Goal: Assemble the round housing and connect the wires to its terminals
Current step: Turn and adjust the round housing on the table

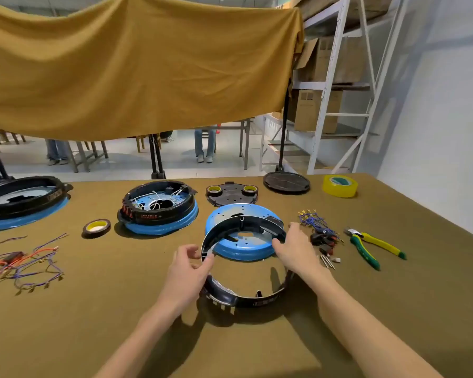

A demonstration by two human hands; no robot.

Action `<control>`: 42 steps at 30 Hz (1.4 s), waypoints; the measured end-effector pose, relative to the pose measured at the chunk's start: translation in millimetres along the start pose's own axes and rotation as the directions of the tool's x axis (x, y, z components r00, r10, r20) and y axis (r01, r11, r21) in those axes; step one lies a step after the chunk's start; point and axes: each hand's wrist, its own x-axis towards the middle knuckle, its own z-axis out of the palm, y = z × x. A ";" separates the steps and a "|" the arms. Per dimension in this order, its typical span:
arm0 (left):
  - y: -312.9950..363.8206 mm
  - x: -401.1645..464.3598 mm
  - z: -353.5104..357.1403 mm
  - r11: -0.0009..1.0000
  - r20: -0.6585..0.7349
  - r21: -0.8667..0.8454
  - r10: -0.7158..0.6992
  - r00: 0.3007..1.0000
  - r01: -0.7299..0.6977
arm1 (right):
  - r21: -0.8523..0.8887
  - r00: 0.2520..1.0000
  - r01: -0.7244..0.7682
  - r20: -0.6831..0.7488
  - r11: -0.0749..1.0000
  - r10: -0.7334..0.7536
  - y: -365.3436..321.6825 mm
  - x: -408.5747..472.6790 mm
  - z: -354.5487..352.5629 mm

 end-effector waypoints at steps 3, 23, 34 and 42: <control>-1.2 15.4 3.4 0.993 0.090 0.079 -0.097 0.991 0.090 | -0.113 1.000 0.006 0.015 0.994 -0.005 1.7 13.6 2.1; -23.2 49.5 -39.4 0.815 -0.156 -0.554 -0.306 0.939 0.174 | 0.077 0.873 0.319 0.364 0.945 -0.324 -10.5 46.2 11.3; -26.7 47.9 -43.1 0.729 -0.245 -0.674 -0.368 0.897 0.115 | -0.213 0.817 0.526 0.395 0.823 -0.420 -0.3 67.5 11.5; -36.6 55.6 -27.3 0.679 -0.130 -0.701 -0.421 0.898 0.217 | -0.071 0.867 0.491 0.133 0.868 -0.480 14.6 79.3 -34.1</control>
